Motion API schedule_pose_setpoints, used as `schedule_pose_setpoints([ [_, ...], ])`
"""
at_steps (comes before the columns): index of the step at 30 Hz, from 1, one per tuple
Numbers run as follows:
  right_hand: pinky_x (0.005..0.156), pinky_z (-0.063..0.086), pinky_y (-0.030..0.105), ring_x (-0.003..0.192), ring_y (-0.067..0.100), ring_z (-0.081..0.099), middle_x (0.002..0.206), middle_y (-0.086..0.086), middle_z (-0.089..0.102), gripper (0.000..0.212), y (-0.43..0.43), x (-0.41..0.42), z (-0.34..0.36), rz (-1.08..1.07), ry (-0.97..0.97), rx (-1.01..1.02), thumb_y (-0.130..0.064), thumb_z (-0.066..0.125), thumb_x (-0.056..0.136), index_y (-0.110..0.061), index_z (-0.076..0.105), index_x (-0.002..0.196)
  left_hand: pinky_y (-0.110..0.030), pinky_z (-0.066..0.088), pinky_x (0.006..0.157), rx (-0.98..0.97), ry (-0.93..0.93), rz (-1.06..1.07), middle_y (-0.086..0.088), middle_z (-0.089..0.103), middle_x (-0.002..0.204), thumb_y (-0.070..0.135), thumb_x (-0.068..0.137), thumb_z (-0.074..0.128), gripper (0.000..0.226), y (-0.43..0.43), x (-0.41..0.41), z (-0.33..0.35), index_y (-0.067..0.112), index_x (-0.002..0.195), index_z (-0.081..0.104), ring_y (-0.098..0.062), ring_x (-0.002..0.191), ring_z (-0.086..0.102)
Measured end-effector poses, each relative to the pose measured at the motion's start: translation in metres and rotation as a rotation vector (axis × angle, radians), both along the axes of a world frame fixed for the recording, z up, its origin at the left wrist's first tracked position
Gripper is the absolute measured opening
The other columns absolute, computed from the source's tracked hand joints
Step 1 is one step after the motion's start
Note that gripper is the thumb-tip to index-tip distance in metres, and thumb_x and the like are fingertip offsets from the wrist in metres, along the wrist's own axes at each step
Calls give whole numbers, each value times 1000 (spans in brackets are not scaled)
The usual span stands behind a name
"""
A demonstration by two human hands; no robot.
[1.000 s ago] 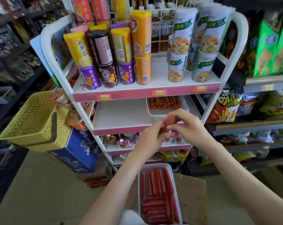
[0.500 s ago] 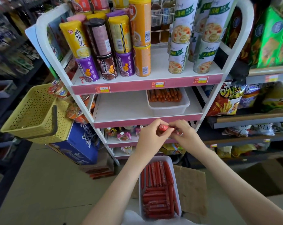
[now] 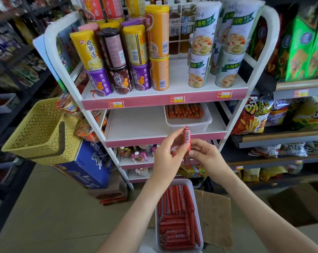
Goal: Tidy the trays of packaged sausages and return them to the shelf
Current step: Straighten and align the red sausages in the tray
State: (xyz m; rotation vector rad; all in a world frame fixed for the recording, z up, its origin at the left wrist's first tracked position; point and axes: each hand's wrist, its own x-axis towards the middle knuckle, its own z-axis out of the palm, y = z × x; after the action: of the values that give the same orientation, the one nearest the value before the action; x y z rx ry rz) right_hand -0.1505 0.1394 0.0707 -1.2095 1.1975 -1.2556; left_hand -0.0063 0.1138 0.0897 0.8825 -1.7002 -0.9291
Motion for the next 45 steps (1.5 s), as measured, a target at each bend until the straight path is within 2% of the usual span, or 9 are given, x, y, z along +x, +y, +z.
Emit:
schedule_pose_setpoints([
  [6, 92, 51, 36, 103, 28, 63, 106, 11, 69, 23, 2, -2, 4, 57, -26, -81, -6, 60, 89, -9, 65, 111, -12, 44, 92, -95, -2, -22, 23, 58, 115, 14, 88, 65, 43, 7, -1, 2, 36, 123, 51, 3, 109, 56],
  [18, 82, 51, 21, 93, 9, 65, 97, -5, 68, 39, -2, 2, 10, -26, 378, -279, 10, 62, 81, -23, 64, 102, -14, 42, 89, -280, -37, 27, 14, 55, 102, 28, 84, 65, 25, 4, -4, -9, 28, 107, 55, -6, 100, 54],
  [20, 78, 55, 24, 92, 14, 67, 96, 1, 71, 33, -2, 7, 10, -54, 213, -134, 10, 61, 83, -14, 66, 105, -13, 42, 92, -52, -73, -47, 19, 54, 112, 33, 83, 67, 39, 1, -1, -6, 40, 118, 49, -2, 109, 52],
  [24, 81, 56, 37, 88, 24, 68, 93, 14, 69, 19, -9, 10, -4, -118, -623, 383, -9, 48, 96, 0, 61, 107, -22, 40, 103, 394, -232, -380, 19, 43, 137, 36, 84, 69, 58, -10, 13, -15, 41, 134, 41, 10, 120, 43],
  [28, 96, 50, 40, 94, 23, 66, 105, 17, 63, 18, -14, 7, -25, -230, -1066, 524, -8, 51, 90, 2, 67, 91, -32, 32, 112, 335, -313, -401, 17, 32, 150, 45, 79, 68, 55, -10, 20, -29, 56, 127, 44, 0, 137, 31],
  [33, 75, 59, 35, 84, 22, 69, 100, 16, 66, 28, -18, 10, -43, -198, -975, 562, -13, 53, 83, 3, 62, 105, -2, 20, 103, 192, -411, -233, 10, 41, 146, 29, 90, 63, 40, -11, 21, -45, 39, 127, 53, 7, 131, 29],
  [36, 68, 59, 32, 72, 18, 70, 82, 12, 69, 19, -19, 6, -64, -259, -873, 602, -11, 47, 97, 0, 61, 98, -18, 27, 109, 251, -460, -249, 9, 42, 145, 29, 89, 63, 47, -11, 23, -67, 34, 134, 48, 1, 132, 33],
  [41, 60, 54, 41, 50, 25, 62, 64, 16, 62, 13, 0, -16, -156, -369, 3, 728, -7, 59, 91, 5, 58, 86, -39, 43, 98, 418, -884, -64, -3, 55, 130, 31, 90, 61, 44, -10, 46, -166, 19, 131, 51, -23, 119, 51],
  [45, 53, 52, 33, 60, 24, 64, 87, 11, 67, 27, 27, -15, -255, -288, 335, 860, -13, 62, 88, -13, 44, 108, -42, 39, 95, 393, -1226, -65, -8, 65, 105, 15, 88, 51, 26, 7, 66, -266, 14, 111, 62, -32, 102, 57],
])
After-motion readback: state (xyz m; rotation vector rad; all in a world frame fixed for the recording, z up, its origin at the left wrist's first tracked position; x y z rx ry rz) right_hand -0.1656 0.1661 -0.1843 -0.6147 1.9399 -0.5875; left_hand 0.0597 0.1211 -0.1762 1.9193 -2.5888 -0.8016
